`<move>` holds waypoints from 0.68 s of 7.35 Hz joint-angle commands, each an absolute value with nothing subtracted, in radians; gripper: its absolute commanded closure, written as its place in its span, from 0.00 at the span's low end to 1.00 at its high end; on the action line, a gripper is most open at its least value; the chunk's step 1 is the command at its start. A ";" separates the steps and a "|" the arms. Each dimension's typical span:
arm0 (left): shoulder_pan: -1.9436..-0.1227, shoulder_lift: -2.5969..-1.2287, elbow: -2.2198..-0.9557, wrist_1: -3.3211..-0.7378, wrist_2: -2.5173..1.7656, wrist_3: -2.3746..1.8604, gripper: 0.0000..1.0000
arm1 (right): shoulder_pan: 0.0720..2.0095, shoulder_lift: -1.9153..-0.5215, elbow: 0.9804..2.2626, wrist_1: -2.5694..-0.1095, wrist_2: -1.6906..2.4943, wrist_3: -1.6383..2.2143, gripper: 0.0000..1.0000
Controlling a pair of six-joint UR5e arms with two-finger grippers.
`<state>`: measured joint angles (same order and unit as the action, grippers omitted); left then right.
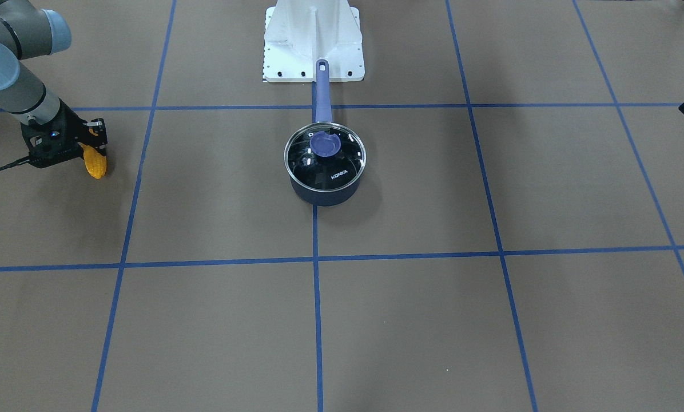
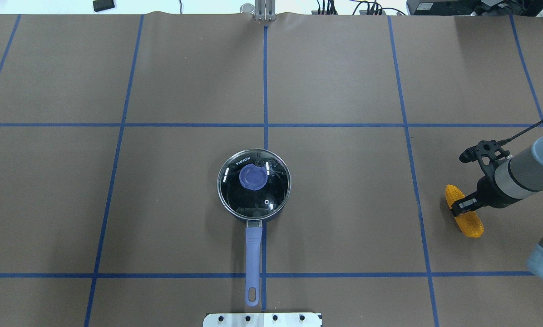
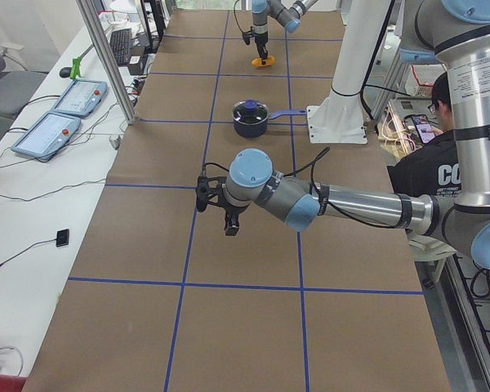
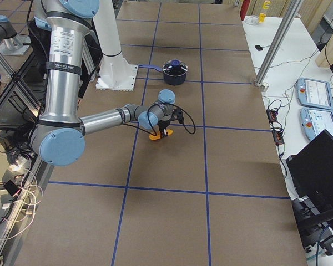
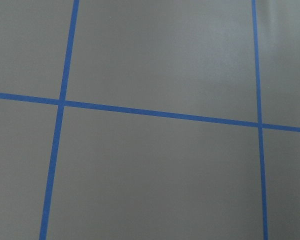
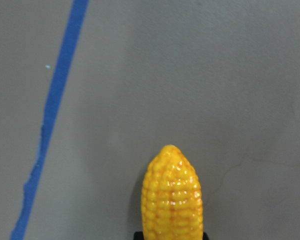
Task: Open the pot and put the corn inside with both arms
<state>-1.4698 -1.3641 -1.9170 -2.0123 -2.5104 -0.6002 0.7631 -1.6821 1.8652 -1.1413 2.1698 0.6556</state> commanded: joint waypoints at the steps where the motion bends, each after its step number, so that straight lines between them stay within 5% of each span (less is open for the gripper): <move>1: -1.386 -1.422 -1.951 -2.003 -2.493 -0.754 0.02 | 0.895 -1.587 1.855 -1.161 2.290 0.652 0.79; 5: -1.017 -1.624 -2.125 -1.851 -2.260 -1.240 0.03 | 0.945 -1.447 1.845 -1.261 2.275 0.649 0.78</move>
